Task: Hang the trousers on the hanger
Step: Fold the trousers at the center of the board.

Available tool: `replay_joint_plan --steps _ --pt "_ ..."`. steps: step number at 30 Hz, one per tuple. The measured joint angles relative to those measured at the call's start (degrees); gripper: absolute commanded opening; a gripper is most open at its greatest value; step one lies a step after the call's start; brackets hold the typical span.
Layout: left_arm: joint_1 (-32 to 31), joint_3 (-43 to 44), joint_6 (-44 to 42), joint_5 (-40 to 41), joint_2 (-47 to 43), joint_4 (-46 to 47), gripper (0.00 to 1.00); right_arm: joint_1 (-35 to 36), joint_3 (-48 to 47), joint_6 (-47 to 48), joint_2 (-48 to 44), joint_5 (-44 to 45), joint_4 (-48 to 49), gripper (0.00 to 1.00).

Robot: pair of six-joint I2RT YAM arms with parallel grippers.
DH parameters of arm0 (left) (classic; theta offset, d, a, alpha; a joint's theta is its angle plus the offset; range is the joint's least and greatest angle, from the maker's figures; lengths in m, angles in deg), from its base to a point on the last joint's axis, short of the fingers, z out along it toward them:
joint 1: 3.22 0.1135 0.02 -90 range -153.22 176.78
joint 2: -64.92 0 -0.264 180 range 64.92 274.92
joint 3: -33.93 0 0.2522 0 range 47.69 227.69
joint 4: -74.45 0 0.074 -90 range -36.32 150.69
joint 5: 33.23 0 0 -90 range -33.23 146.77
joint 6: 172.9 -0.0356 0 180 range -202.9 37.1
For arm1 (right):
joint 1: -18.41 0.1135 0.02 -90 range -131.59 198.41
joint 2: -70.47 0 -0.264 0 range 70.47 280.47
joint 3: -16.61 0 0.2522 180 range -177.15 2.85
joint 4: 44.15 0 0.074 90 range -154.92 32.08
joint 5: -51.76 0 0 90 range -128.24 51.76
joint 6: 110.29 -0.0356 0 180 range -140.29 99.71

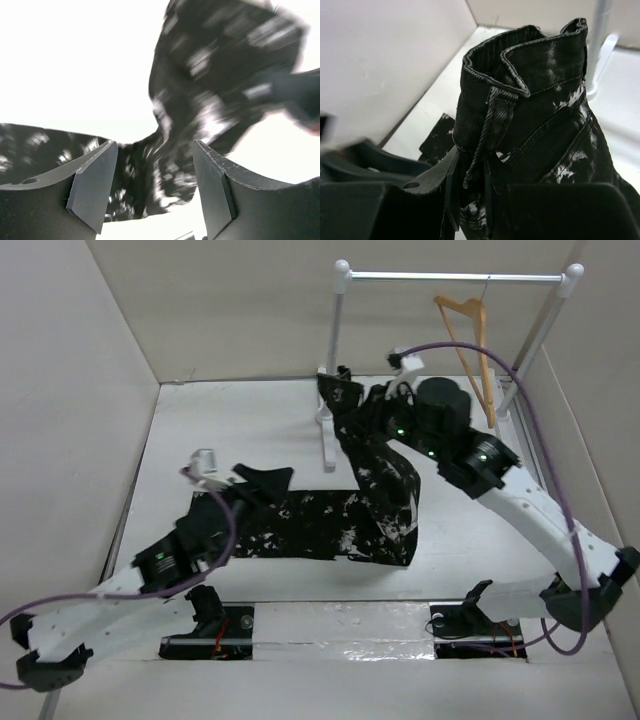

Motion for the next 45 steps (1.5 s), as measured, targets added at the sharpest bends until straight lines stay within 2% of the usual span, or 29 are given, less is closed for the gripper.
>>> replay_joint_plan --steps 4,11,13,14,15,17,19,21,23,25,27,28,29,30,31,32,33,34,35,36,38,40,42,45 --pt "2.5 3.2 -1.0 3.0 -13.2 -9.8 0.58 7.1 -1.9 -0.3 9.0 3.6 2.9 0.0" --pt "2.8 9.4 -1.9 7.8 -22.3 -22.0 0.58 20.9 -14.5 -0.7 33.7 8.5 7.5 0.02" --pt "2.8 9.9 -2.0 9.0 -23.5 -24.5 0.58 24.5 -19.7 -0.9 42.0 9.4 8.9 0.18" --pt "2.8 10.1 -2.0 9.6 -24.0 -25.8 0.59 26.3 -22.7 -1.3 46.6 9.9 9.2 0.57" --pt "2.8 10.3 -2.0 10.1 -24.5 -26.8 0.61 28.0 -25.3 -1.9 50.9 10.5 9.6 0.76" --pt "2.9 10.8 -2.0 11.1 -25.2 -29.1 0.63 30.7 -27.5 -2.6 57.4 11.1 10.2 0.91" --pt "2.9 11.0 -2.0 12.0 -26.1 -30.7 0.63 32.8 -25.6 -3.0 59.8 11.0 9.8 0.92" --pt "2.9 11.0 -1.9 12.8 -27.0 -32.0 0.63 33.8 -18.4 -3.6 57.4 10.8 12.1 0.93" --pt "2.9 10.7 -1.9 13.2 -27.5 -32.1 0.63 33.5 -8.5 -4.4 51.1 10.6 13.7 0.91" --pt "2.9 9.4 -2.1 13.4 -27.4 -31.3 0.63 31.8 2.1 -5.1 41.7 11.1 16.0 0.85" --pt "2.9 7.5 -2.1 13.2 -26.4 -30.2 0.64 29.2 11.1 -6.2 30.8 12.6 18.5 0.58" --pt "2.9 6.5 -2.1 13.0 -25.1 -29.1 0.64 27.8 15.6 -6.9 25.1 13.8 20.4 0.39" --pt "2.9 5.3 -2.1 12.4 -23.2 -27.6 0.64 26.1 19.6 -7.7 19.6 15.0 21.7 0.07" --pt "2.9 4.1 -2.1 11.7 -20.6 -26.1 0.64 23.9 23.3 -8.8 14.4 16.1 22.9 0.01" --pt "2.9 2.7 -2.2 10.9 -17.3 -24.1 0.64 21.6 26.9 -10.1 10.1 16.6 24.9 0.0" --pt "2.9 1.6 -2.2 9.3 -14.6 -21.2 0.64 19.1 31.0 -11.1 6.3 16.6 27.0 0.06" --pt "2.9 0.0 -2.2 8.6 -10.5 -19.8 0.64 16.7 35.1 -12.3 3.4 16.6 28.8 0.3" --pt "2.9 -1.4 -2.2 7.4 -6.8 -17.9 0.63 13.9 39.2 -12.8 1.1 16.5 29.2 0.3" --pt "2.9 -2.6 -2.3 6.3 -3.0 -15.7 0.63 11.0 43.1 -13.4 -0.4 16.0 29.3 0.52" --pt "2.9 -3.7 -2.3 5.1 0.6 -13.2 0.63 8.6 46.3 -14.5 -1.1 16.0 28.5 0.56" --pt "2.9 -5.7 -2.4 2.4 8.0 -8.7 0.63 5.4 51.4 -15.1 -1.4 16.1 26.0 0.56" --pt "2.8 -7.0 -2.8 -0.7 14.1 -4.8 0.62 4.4 55.0 -16.0 -2.4 16.2 23.5 0.52" --pt "2.3 -7.8 -3.0 -3.0 19.0 -0.9 0.62 4.5 57.5 -17.3 -4.5 16.2 22.5 0.42" --pt "1.2 -8.4 -2.9 -6.3 24.7 4.9 0.61 4.5 61.3 -20.5 -8.0 16.1 23.6 0.38"
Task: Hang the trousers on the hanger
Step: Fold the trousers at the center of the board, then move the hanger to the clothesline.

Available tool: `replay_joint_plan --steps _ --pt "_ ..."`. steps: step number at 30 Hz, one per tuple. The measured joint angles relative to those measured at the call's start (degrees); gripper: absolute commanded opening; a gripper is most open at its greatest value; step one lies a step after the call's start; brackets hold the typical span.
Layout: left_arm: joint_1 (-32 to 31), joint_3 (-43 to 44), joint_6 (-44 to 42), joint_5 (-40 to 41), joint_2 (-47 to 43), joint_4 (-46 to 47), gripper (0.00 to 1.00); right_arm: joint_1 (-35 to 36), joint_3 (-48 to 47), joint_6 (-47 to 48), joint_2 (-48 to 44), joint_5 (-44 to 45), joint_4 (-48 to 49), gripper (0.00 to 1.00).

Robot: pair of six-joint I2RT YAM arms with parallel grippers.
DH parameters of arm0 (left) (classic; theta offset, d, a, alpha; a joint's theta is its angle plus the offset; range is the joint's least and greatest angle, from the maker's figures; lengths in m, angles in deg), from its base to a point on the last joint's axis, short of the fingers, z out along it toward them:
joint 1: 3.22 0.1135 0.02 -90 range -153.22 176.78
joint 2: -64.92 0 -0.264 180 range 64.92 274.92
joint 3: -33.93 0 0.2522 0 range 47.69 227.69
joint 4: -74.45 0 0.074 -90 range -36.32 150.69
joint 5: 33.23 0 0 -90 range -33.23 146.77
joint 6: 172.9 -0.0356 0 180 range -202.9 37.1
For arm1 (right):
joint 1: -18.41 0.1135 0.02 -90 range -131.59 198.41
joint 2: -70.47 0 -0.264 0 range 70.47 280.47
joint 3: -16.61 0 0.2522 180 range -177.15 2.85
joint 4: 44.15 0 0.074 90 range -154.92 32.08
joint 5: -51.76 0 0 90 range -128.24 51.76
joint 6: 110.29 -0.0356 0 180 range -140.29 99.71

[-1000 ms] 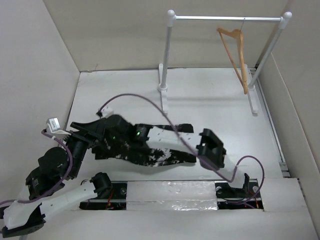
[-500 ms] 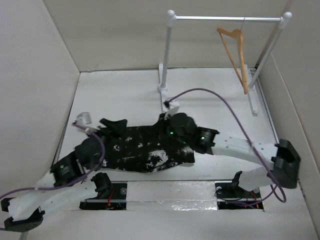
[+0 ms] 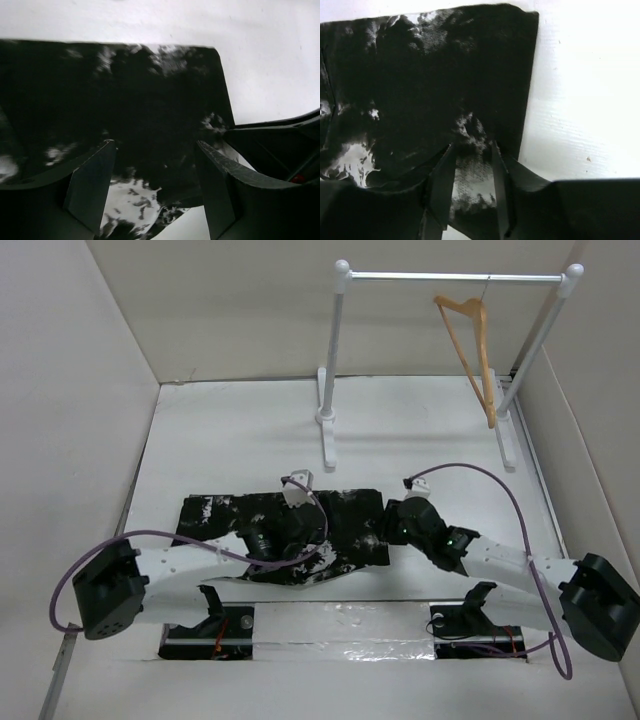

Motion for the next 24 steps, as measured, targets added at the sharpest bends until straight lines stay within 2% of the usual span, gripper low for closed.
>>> replay_joint_plan --steps 7,10,11,13,14,15,16,17,18,20,21,24 --pt "-4.1 -1.1 1.0 -4.1 11.5 9.0 0.59 1.4 8.4 -7.3 0.4 0.5 4.9 0.38" --pt "-5.8 -1.1 1.7 -4.3 14.5 9.6 0.58 1.5 8.3 -8.3 -1.9 0.9 2.6 0.45" --pt "-6.4 -1.1 2.0 -4.1 15.0 9.5 0.57 1.7 8.1 -8.1 -3.3 1.3 0.3 0.53" --pt "-7.6 -1.1 2.3 -2.7 15.0 9.2 0.57 2.1 7.1 -7.2 -8.0 2.0 -3.2 0.57" --pt "-8.2 -1.1 2.3 -2.0 14.7 9.0 0.56 2.2 6.0 -6.0 -11.1 2.4 -5.9 0.55" --pt "-8.9 -1.0 2.3 -1.3 14.4 8.9 0.54 2.0 4.1 -4.3 -14.4 3.1 -8.7 0.5" --pt "-9.6 -1.0 2.2 -0.8 13.7 8.6 0.53 1.6 1.7 -2.4 -17.4 3.5 -10.9 0.38" --pt "-10.3 -1.0 2.1 -0.1 12.8 8.2 0.51 0.7 -1.7 -0.5 -20.0 3.8 -13.0 0.06" --pt "-10.8 -1.0 1.9 0.5 11.6 8.0 0.41 -0.7 -5.7 2.1 -21.8 4.0 -14.3 0.0" --pt "-11.7 -1.0 1.2 1.8 8.7 7.8 0.3 -4.9 -14.3 6.8 -23.9 4.7 -14.7 0.0" --pt "-11.9 -0.9 0.5 2.2 7.1 8.0 0.15 -7.8 -18.8 9.3 -24.1 4.7 -15.2 0.0" --pt "-12.2 -0.3 -2.3 3.1 3.0 8.6 0.0 -17.3 -32.0 16.1 -21.3 4.7 -15.4 0.03"
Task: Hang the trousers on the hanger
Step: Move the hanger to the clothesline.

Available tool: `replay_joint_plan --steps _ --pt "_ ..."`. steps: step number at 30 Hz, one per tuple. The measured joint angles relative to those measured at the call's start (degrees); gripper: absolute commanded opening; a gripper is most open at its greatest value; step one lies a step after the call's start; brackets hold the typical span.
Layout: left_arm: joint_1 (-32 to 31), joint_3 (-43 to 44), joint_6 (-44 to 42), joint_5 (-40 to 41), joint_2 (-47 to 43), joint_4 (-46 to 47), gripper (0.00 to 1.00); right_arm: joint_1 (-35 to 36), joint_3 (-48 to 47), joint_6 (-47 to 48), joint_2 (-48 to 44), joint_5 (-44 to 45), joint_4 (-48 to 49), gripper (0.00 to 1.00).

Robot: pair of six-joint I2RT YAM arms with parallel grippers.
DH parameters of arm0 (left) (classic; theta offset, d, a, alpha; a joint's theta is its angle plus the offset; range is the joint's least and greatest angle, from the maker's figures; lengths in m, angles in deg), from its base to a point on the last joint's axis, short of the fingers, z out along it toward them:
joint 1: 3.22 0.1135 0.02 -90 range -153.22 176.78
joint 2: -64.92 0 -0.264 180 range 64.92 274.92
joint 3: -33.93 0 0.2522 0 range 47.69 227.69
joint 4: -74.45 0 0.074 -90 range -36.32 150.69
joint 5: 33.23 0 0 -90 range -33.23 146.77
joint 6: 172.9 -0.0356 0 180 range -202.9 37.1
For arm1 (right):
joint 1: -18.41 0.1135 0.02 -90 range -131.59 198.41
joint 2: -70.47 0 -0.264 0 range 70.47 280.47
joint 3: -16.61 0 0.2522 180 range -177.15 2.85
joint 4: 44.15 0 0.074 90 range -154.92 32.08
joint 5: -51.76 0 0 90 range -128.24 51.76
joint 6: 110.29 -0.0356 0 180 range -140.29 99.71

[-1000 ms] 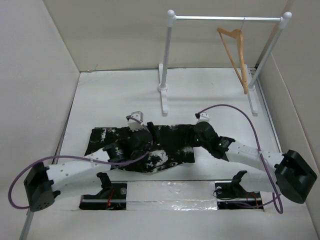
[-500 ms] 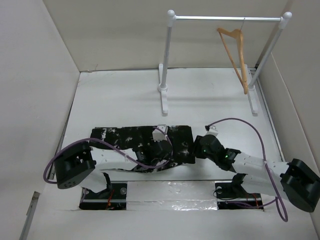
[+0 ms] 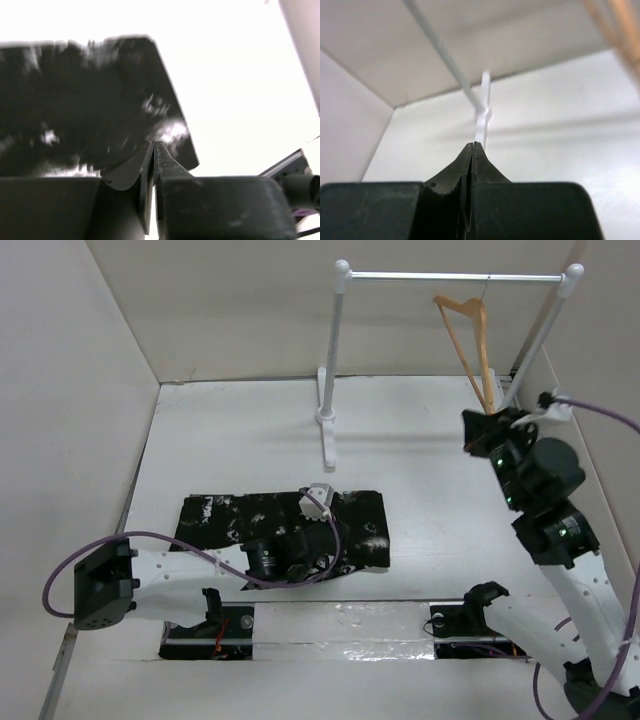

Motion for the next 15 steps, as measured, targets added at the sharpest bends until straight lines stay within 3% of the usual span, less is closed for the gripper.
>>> replay_joint_plan --steps 1,3,5,8,9,12,15 --pt "0.0 0.7 -1.4 0.3 -1.0 0.0 0.0 -4.0 -4.0 1.6 1.6 -0.9 0.1 0.07" --pt "0.0 2.6 -4.0 1.3 -2.4 -0.4 0.0 -11.7 -10.7 4.3 6.0 -3.1 0.5 0.43" --pt "0.0 5.2 -7.6 2.3 -3.6 -0.5 0.0 -19.6 -15.4 6.1 10.9 -5.8 1.2 0.7" --pt "0.0 8.6 -13.0 4.3 -5.5 0.2 0.06 -29.1 -18.9 7.7 18.9 -12.0 3.0 0.79" --pt "0.0 9.0 -14.7 4.7 -6.4 0.8 0.2 -31.2 -19.0 7.9 21.7 -14.5 3.4 0.79" --pt "0.7 8.9 -19.3 4.2 -9.0 3.8 0.49 -34.3 -17.7 8.6 28.6 -18.8 4.2 0.81" --pt "2.4 7.2 -22.3 2.0 -10.3 8.7 0.53 -34.4 -15.0 10.0 32.8 -20.6 4.5 0.82"
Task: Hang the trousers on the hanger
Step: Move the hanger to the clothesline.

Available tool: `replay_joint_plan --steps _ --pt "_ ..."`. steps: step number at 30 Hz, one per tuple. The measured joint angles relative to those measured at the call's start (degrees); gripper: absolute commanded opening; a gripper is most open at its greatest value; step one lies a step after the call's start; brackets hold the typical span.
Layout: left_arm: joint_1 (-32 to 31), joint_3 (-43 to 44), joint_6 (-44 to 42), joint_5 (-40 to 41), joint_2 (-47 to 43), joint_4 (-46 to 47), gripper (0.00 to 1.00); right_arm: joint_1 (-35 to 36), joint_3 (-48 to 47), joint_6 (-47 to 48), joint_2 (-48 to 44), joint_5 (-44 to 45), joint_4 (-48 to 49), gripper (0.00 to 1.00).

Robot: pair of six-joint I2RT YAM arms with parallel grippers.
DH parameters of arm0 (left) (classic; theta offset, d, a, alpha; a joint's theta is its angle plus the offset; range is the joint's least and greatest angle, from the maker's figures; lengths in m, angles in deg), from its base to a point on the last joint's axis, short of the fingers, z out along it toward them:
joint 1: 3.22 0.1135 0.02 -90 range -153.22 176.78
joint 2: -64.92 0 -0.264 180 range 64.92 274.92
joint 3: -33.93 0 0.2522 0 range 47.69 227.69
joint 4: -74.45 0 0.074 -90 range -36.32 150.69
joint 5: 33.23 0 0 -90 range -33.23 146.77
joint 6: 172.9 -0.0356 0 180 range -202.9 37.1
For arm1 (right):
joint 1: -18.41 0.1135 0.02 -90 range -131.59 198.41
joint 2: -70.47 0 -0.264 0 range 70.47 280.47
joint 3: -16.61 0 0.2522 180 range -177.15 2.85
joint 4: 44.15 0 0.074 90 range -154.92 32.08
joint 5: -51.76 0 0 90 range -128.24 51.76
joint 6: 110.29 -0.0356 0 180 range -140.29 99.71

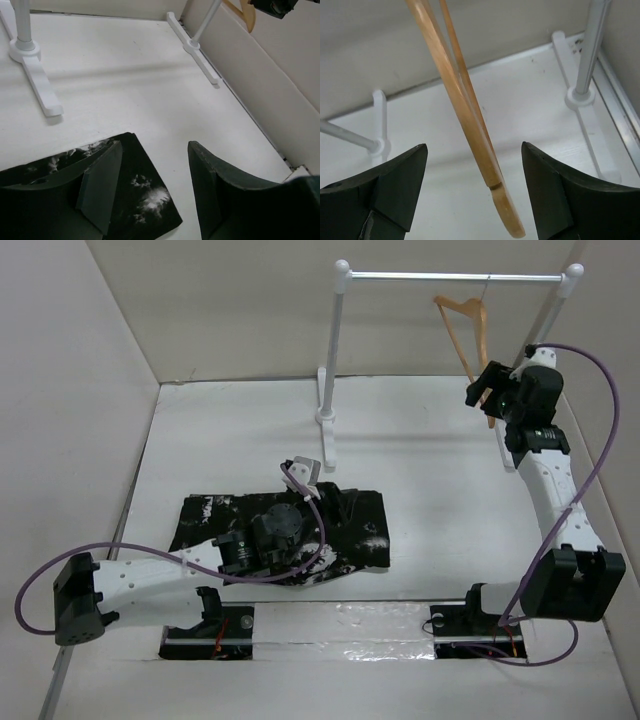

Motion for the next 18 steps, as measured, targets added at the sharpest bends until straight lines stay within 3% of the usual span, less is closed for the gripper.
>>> replay_joint_plan --steps 4,8,10,17,18 --pt "3.7 -4.5 -2.2 -3.4 -0.2 3.8 0.49 0.0 2.1 2.1 2.2 -1.9 0.6 0.75" --pt "9.0 -10.2 -2.4 -8.3 -0.2 5.8 0.45 0.5 2.4 3.4 2.2 -2.4 3.2 0.52" --pt "10.8 -11.8 -1.9 -10.3 -0.2 5.9 0.45 1.4 2.4 4.2 2.2 -2.0 3.9 0.45" --pt "11.5 -12.2 -1.2 -14.1 -1.0 7.1 0.45 5.4 1.6 6.9 2.7 0.5 4.5 0.0" --pt "11.5 -12.2 -1.0 -14.3 -1.4 7.2 0.45 6.1 1.0 7.5 3.1 1.2 4.2 0.0"
